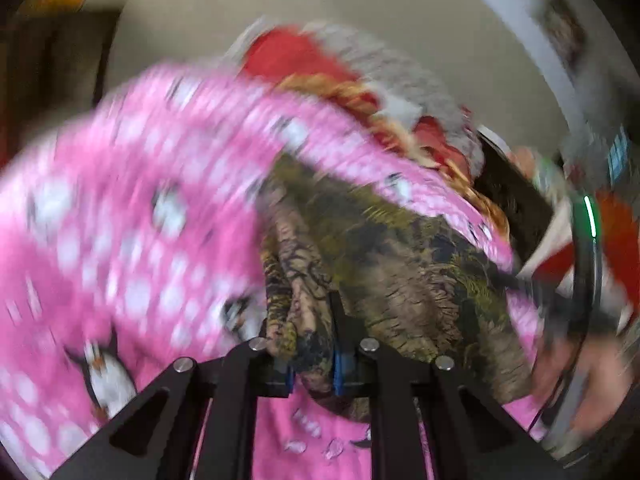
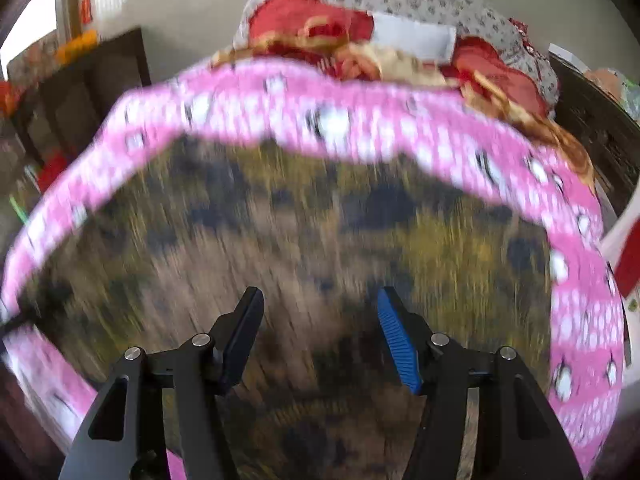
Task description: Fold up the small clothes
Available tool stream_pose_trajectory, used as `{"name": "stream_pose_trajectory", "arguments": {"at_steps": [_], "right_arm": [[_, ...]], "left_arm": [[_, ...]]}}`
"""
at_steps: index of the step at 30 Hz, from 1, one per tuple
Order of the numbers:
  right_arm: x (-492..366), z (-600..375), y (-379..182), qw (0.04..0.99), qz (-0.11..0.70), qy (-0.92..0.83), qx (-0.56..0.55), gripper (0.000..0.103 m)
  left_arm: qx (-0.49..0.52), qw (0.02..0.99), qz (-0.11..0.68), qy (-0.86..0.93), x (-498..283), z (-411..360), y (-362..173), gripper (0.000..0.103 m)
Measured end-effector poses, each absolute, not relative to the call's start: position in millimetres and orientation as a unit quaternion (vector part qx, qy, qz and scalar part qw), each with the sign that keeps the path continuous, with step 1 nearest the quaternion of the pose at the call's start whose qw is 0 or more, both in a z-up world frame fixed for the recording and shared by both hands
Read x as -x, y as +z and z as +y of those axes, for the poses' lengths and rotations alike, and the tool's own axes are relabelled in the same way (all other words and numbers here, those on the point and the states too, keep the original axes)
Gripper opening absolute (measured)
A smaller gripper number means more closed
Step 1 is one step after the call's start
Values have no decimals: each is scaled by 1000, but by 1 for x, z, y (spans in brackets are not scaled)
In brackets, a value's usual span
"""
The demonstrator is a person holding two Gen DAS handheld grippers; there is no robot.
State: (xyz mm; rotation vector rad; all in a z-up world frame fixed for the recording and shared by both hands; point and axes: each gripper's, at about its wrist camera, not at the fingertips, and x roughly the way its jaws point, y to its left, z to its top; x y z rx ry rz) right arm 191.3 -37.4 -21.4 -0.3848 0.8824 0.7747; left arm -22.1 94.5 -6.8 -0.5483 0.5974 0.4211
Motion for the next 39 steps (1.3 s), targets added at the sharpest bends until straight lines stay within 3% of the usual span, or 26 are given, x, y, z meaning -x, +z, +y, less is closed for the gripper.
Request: {"name": "stream_pose_trajectory", "arguments": {"at_steps": [6, 11, 18, 19, 21, 22, 24, 39], "right_arm": [[-237, 51, 7, 699, 490, 510, 105, 47], [-252, 106, 11, 647, 512, 552, 117, 47], [-251, 142, -6, 649, 522, 513, 207, 46], [-249, 145, -8, 651, 518, 507, 227, 42], [-248, 154, -12, 649, 512, 503, 253, 25], [-249, 156, -12, 650, 510, 499, 261, 10], [-253, 154, -12, 652, 513, 495, 259, 0], [-311, 45, 9, 676, 522, 467, 230, 0]], "left_arm": [[138, 942, 266, 153, -2, 36, 23, 12], [125, 949, 261, 129, -20, 23, 29, 11], [135, 950, 261, 101, -27, 17, 29, 11], [138, 950, 262, 100, -28, 18, 29, 11], [145, 949, 260, 99, -27, 19, 30, 11], [152, 948, 261, 97, -26, 22, 31, 11], [156, 948, 261, 94, -25, 23, 33, 10], [165, 942, 293, -17, -60, -27, 36, 8]]}}
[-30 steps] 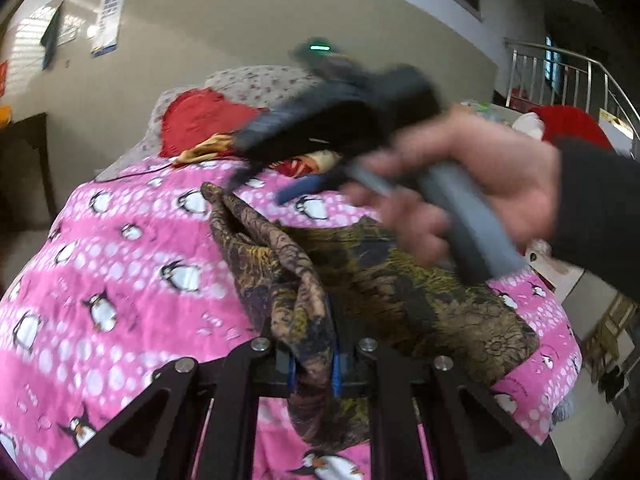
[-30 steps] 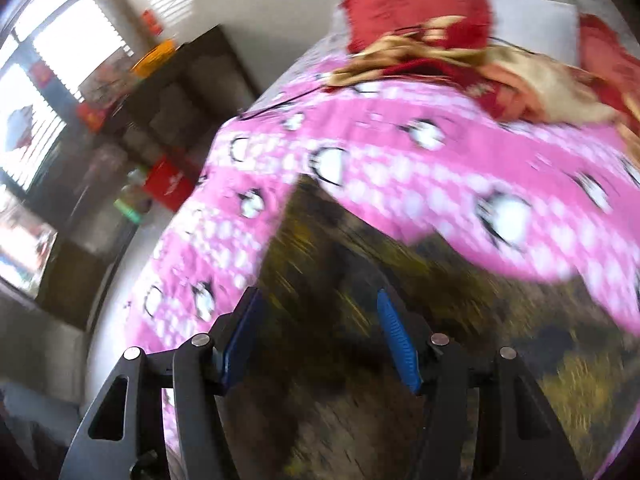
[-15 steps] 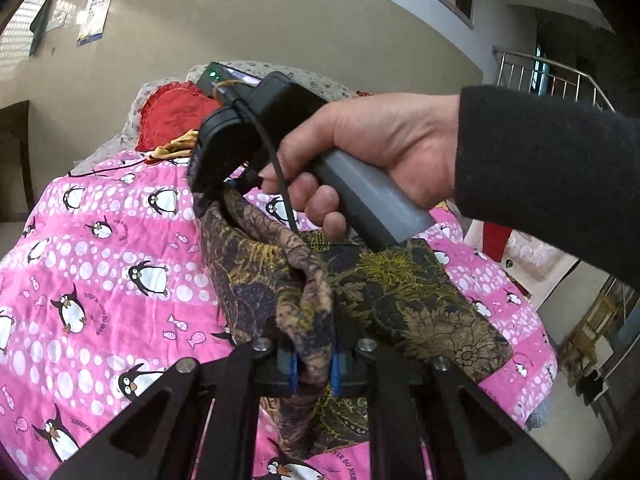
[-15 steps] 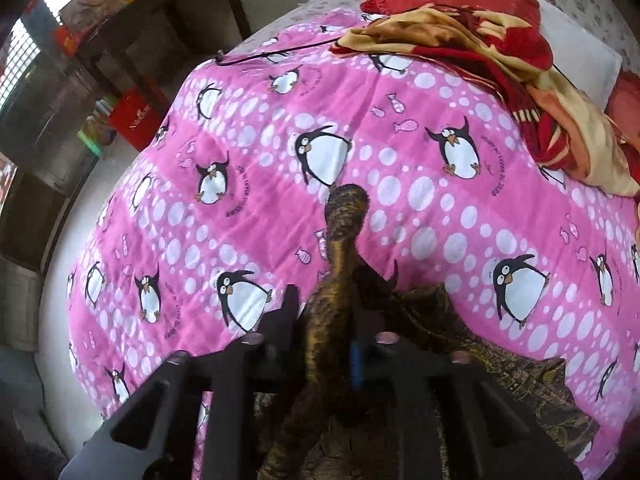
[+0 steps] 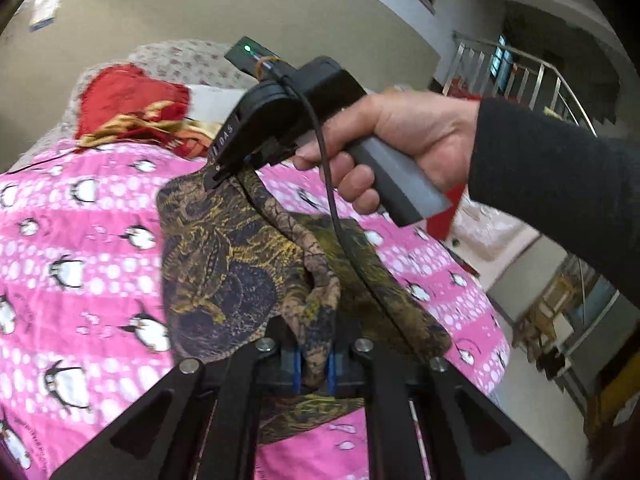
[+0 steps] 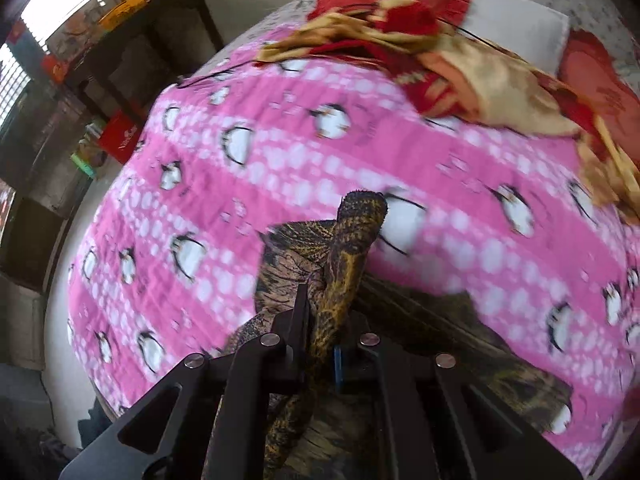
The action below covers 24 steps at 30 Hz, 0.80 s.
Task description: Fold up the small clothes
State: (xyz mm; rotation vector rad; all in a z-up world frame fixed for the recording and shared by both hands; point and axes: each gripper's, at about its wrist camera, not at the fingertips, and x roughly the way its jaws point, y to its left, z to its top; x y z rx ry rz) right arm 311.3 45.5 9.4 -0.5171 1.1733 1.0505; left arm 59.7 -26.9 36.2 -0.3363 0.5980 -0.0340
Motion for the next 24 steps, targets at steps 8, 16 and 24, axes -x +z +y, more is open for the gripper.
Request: {"name": "stream_pose_trajectory", "arguments": {"at_steps": [8, 16, 24], "right_arm": [[-338, -7, -10, 684, 535, 447, 214, 0], [-356, -45, -24, 684, 540, 449, 197, 0], [-377, -92, -26, 693, 536, 451, 173, 0]], "left_arm": [[138, 931, 333, -49, -90, -69, 17, 8], [113, 924, 359, -70, -113, -109, 8, 8], [97, 921, 366, -88, -132, -147, 6, 8]]}}
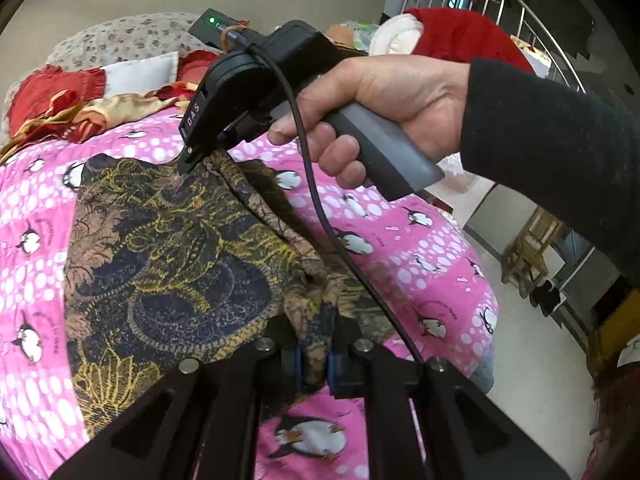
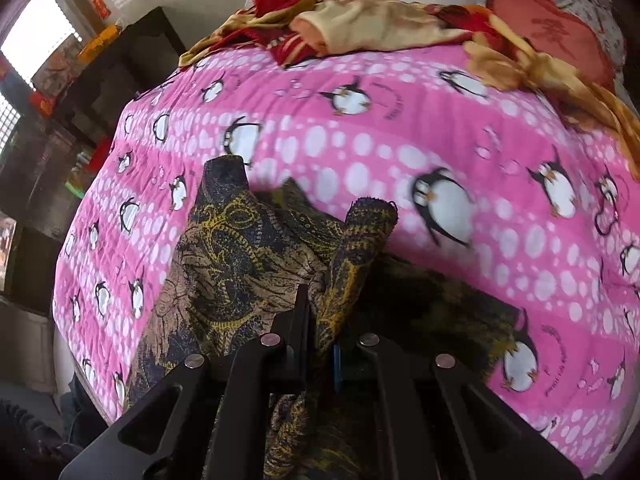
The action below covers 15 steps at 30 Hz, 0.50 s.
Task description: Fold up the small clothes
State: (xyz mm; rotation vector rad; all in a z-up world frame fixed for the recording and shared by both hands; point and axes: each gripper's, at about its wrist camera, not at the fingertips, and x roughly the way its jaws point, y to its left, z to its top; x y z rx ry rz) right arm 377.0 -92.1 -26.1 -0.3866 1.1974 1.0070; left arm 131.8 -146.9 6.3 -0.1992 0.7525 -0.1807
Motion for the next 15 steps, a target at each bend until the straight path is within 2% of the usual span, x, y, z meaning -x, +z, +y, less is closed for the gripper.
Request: {"name": "stream_pose_trajectory", "arguments": {"at_steps": [15], "right_arm": [[-398, -147, -41, 698, 536, 452, 142, 0]], "left_arm": [[90, 912, 387, -100, -155, -186, -10, 8]]}}
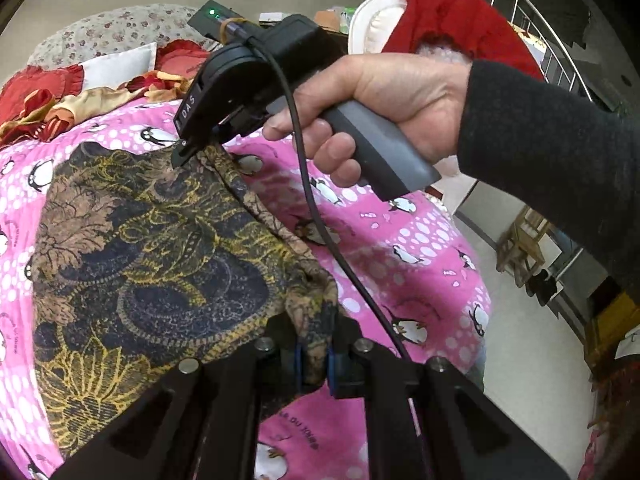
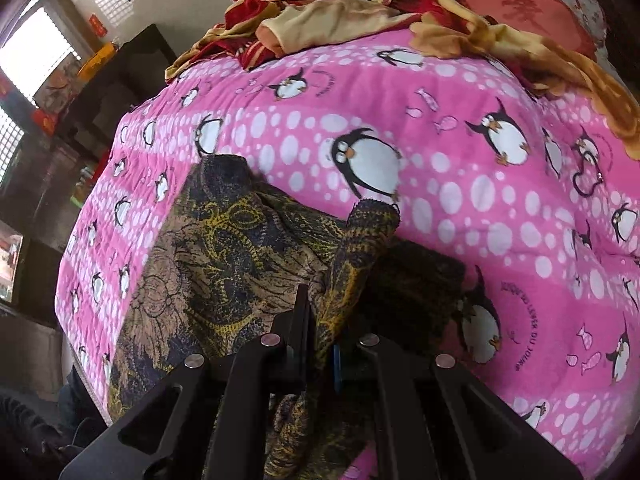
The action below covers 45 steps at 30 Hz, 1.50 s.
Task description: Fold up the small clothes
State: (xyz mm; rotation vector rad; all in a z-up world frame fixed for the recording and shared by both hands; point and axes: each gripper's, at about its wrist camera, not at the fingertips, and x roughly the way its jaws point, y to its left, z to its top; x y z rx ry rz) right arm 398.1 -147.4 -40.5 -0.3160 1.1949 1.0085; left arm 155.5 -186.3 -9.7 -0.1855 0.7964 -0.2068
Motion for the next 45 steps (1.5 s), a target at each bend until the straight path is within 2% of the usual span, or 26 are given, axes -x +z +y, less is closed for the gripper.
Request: {"name": "stream_pose_trajectory", "arguments": {"at_steps": [9, 13, 18, 24, 26, 27, 28, 31, 34, 37, 40, 42, 45], "right_arm": [[-407, -163, -65, 703, 543, 445, 113, 0], [-404, -167, -65, 717, 534, 436, 104, 0], [-394, -195, -21, 772, 488, 396, 90, 2], [-319, -244, 23, 788, 415, 452, 57, 4], [-275, -245, 19, 780, 403, 472, 82, 5], [-255, -241, 14, 775, 399, 481, 98, 5], [-239, -238, 9, 773, 393, 484, 116, 5], [-205, -232, -17, 786, 383, 459, 157, 5], [-202, -236, -56, 804, 395, 409, 176, 5], [-201, -250, -63, 820, 378, 408, 134, 5], [-203, -247, -56, 813, 397, 406, 127, 6], [-207, -245, -40, 807, 413, 403, 125, 6], [-211, -235, -13, 832, 394, 375, 107, 6]], "left_arm": [[78, 907, 402, -98, -162, -195, -30, 8], [93, 904, 398, -122, -153, -198, -27, 27], [96, 901, 392, -155, -115, -193, -10, 30], [108, 922, 369, -51, -73, -109, 6, 30], [117, 918, 379, 5, -73, -79, -2, 24], [124, 916, 382, 19, -75, -70, -6, 16], [132, 910, 392, 34, -80, -59, -16, 13], [138, 896, 422, 30, -90, -61, -41, 12], [124, 901, 415, 31, -88, -67, -53, 12], [121, 900, 417, 34, -87, -69, -51, 12], [139, 899, 414, 17, -89, -60, -32, 11], [153, 912, 381, 27, -97, -45, -8, 11], [152, 921, 355, 43, -132, -27, 16, 11]]}}
